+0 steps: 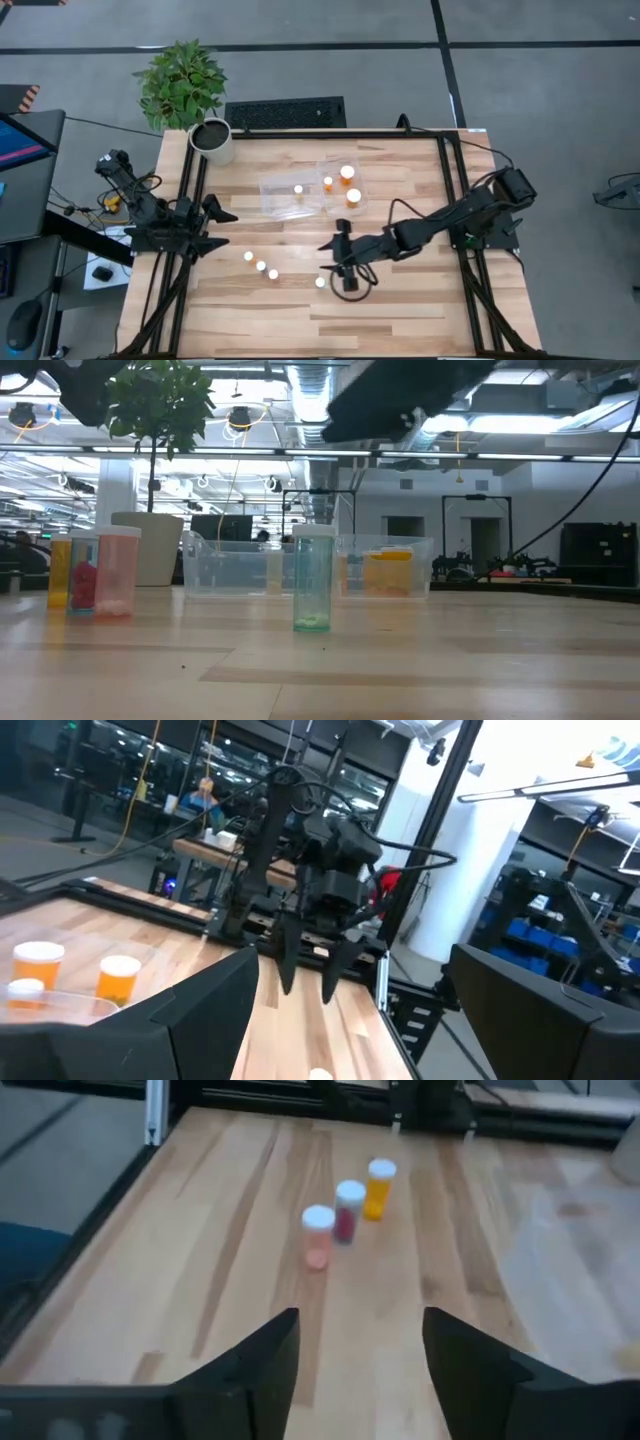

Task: Pick and place medicine bottles into bin by pill shape (circle, oval)
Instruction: Put the blue capsule bottle into the right transparent bin

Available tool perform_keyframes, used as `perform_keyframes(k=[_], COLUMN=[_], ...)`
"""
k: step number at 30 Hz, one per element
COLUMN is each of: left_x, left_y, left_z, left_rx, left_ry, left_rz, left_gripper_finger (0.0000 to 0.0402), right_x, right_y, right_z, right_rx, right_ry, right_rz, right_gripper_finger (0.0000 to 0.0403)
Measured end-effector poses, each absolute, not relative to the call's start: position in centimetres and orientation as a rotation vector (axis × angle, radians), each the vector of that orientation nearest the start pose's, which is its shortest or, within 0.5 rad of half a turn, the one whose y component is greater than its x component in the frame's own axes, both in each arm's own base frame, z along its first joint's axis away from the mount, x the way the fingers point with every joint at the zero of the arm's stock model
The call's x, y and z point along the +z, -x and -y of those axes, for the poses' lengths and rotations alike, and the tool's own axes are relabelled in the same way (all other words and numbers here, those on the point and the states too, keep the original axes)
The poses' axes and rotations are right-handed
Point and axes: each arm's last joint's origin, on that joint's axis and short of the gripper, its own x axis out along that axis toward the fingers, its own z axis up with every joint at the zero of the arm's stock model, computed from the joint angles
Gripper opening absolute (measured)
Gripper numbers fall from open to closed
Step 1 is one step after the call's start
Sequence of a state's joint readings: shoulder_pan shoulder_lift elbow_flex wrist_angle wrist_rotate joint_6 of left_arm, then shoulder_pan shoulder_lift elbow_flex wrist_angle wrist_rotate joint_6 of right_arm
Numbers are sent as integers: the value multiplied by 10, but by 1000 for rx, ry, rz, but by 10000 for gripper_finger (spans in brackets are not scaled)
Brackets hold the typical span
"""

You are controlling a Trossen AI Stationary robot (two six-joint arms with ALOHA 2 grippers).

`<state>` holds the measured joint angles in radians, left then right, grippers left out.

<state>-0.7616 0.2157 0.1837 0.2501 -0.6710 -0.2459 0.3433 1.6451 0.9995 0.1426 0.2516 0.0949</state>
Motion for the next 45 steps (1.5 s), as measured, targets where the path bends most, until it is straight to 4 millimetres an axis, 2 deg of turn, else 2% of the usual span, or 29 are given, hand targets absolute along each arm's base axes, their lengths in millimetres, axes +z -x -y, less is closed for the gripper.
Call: perform_keyframes(k=[6, 13, 23, 28, 35, 38, 45], left_x=[231, 233, 242, 244, 244, 244, 244], left_y=[-83, -83, -81, -80, -80, -80, -80], left_z=[53, 52, 51, 50, 50, 50, 50], left_rx=[-67, -63, -67, -64, -64, -64, -63], left_ry=[394, 432, 434, 417, 417, 417, 417], left_rz=[154, 167, 241, 260, 260, 260, 259], left_gripper_finger=[322, 322, 322, 322, 322, 322, 322], right_x=[228, 234, 221, 209, 203, 198, 199], right_y=[-366, -407, -476, -503, -523, -528, -532], right_z=[-114, -105, -105, -109, -116, -117, -118], right_rx=[78, 56, 59, 61, 62, 62, 36], right_ry=[187, 228, 262, 272, 265, 266, 182], right_rz=[-493, -457, -474, -532, -615, -641, -623], right_gripper_finger=[252, 256, 256, 256, 256, 256, 256])
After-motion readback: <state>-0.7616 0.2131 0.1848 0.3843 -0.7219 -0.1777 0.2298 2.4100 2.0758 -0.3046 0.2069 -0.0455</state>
